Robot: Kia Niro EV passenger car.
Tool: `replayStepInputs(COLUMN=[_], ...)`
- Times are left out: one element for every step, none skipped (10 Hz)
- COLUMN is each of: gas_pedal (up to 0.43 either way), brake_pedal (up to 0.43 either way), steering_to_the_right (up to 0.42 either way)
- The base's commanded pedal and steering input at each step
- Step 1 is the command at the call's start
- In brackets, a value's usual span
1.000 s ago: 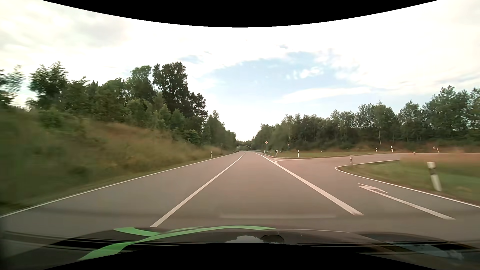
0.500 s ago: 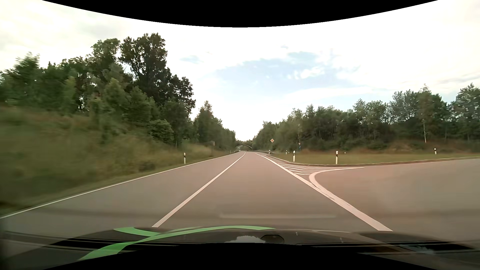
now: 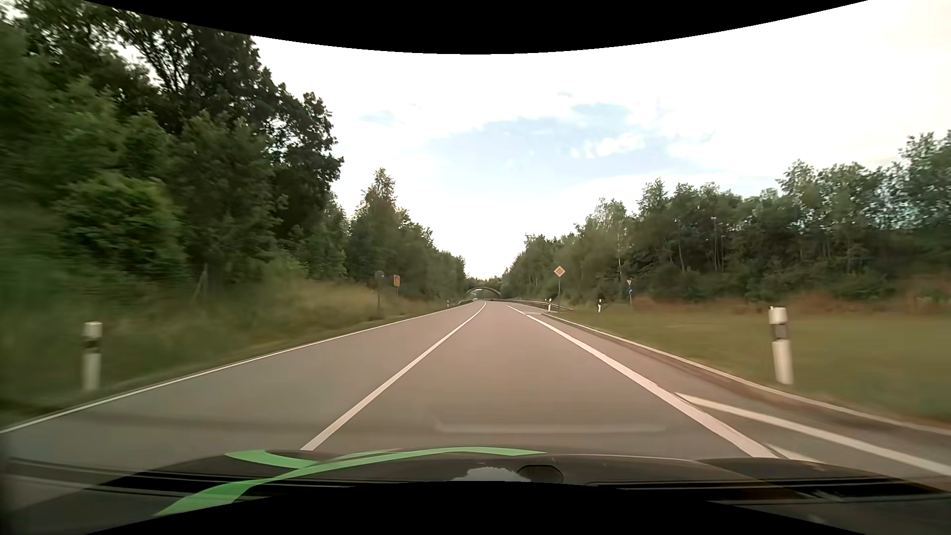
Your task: Follow the waypoints while adhering to traffic rules and regulations
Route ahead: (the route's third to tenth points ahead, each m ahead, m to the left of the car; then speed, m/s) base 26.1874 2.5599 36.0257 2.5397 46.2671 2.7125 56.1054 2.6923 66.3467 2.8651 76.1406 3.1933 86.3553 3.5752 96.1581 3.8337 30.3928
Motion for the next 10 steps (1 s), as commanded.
replayStepInputs(gas_pedal=[0.311,0.311,0.331,0.339,0.339,0.35,0.35,0.35,0.331,0.299], brake_pedal=[0.0,0.0,0.0,0.0,0.0,0.0,0.0,0.0,0.0,0.0], steering_to_the_right=[-0.004,-0.003,-0.003,-0.003,-0.003,-0.004,-0.004,-0.003,-0.003,-0.003])
